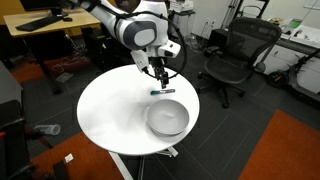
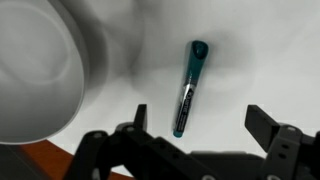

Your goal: Pick the pen on the table and put it in the bowl

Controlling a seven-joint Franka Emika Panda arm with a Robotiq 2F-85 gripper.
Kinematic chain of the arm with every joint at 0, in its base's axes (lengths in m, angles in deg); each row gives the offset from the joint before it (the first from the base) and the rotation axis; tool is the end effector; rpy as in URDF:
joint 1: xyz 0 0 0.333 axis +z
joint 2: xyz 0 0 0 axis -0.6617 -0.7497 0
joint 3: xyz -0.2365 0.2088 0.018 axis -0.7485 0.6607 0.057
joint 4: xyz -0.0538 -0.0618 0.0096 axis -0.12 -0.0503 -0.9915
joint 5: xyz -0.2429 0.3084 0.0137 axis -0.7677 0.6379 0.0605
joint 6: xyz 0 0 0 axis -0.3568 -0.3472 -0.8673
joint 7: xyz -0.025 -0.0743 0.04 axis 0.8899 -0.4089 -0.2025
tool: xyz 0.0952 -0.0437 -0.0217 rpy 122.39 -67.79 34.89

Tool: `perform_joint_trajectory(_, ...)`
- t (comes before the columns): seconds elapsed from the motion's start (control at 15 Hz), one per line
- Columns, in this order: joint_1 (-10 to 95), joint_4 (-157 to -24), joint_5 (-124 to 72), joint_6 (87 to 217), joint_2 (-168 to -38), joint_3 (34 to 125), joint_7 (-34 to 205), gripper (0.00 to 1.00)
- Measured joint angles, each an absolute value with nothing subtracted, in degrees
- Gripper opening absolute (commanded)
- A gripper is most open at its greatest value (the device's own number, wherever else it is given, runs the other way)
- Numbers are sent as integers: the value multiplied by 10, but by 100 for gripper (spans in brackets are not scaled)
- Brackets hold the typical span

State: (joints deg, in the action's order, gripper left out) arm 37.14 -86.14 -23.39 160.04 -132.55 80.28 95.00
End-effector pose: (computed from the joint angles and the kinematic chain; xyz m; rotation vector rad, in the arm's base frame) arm 0.7181 -0.0854 0.1978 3.0545 -0.5276 0.2579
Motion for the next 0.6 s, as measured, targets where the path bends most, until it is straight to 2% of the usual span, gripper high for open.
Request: perform_joint_trajectory(0.6, 356, -724, -222, 1523, -1423, 803, 933, 100)
